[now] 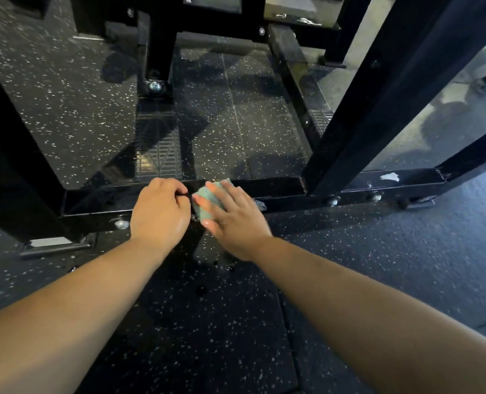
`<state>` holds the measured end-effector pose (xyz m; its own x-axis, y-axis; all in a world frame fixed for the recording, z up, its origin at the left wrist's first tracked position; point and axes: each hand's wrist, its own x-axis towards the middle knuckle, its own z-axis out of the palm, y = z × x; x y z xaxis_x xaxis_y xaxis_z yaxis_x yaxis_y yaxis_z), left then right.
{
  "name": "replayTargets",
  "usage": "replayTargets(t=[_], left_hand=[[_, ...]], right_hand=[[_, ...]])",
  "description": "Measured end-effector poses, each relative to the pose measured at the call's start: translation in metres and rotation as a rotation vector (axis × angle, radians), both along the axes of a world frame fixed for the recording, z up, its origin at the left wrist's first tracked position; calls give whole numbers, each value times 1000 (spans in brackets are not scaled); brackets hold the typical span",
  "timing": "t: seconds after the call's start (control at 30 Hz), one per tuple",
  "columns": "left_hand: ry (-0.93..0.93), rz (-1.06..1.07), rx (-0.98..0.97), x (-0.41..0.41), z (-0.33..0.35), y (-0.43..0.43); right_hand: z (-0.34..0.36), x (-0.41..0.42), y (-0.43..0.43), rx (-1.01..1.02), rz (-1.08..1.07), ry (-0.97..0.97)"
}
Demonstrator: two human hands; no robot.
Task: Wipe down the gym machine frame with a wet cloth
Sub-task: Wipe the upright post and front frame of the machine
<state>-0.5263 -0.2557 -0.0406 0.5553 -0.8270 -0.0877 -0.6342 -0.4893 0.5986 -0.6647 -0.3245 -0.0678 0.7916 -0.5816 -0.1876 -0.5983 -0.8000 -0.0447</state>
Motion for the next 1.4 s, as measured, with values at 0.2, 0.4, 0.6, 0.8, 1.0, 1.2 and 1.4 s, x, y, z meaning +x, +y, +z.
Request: replayTargets(t=[0.2, 0.4, 0.6, 0.8, 1.0, 1.2, 1.4], left_hand=[[-228, 48, 88, 22, -11, 34], [-200, 48, 1, 39, -28, 58], [-213, 23, -84, 54, -33, 77], [-190, 50, -138, 69, -35, 97], [147, 667, -188, 102, -27, 112], [286, 793, -213, 111, -20, 104], [443, 808, -214, 98, -20, 103]], right_hand=[[-7, -57, -44, -35, -659, -107], [-5, 64, 23, -26, -339, -34], [-5, 66, 24, -71, 115, -63], [-9, -4, -17, -121, -576, 37], [-9, 143, 69, -37, -176, -67], [-3, 167, 85, -78, 98, 12], [0, 83, 10, -65, -419, 24]])
